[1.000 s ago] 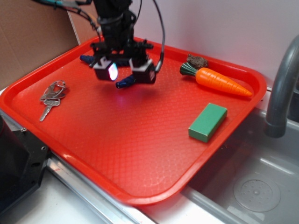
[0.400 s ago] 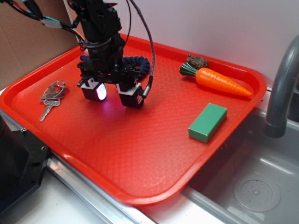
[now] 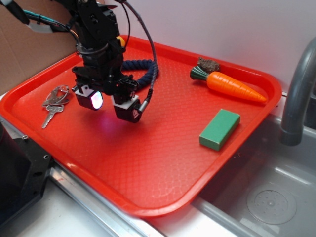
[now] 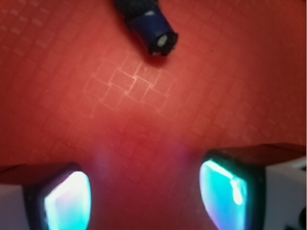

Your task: Grab the blue rope.

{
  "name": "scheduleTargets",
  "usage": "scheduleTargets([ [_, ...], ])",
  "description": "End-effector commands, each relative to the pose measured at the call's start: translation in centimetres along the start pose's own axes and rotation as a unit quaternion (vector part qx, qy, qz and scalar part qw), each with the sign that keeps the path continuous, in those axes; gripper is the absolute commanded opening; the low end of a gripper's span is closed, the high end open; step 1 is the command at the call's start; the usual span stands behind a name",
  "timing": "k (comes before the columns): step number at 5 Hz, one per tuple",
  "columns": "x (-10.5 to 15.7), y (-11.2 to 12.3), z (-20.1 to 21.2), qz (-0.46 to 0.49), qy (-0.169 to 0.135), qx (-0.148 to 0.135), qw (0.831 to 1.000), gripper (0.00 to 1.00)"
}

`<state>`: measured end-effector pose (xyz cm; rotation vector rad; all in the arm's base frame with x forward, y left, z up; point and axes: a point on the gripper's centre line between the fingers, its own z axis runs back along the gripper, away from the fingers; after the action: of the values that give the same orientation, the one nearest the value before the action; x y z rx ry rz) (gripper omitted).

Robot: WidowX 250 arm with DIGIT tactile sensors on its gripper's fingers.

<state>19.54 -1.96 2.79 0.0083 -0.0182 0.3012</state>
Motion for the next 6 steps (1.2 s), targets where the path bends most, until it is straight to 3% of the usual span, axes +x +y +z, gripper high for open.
scheduleTargets([
  [1,0.4,0.3,0.6,-0.001,-0.015,-0.005,1.000,1.00],
  [2,0.4,0.3,0.6,-0.001,-0.015,-0.005,1.000,1.00],
  [4,5.0,1.3,0.2,0.018,-0.052,-0.021,0.998,1.00],
  [6,7.9,-0.2,-1.5,-0.013,-0.061,-0.029,0.998,1.00],
])
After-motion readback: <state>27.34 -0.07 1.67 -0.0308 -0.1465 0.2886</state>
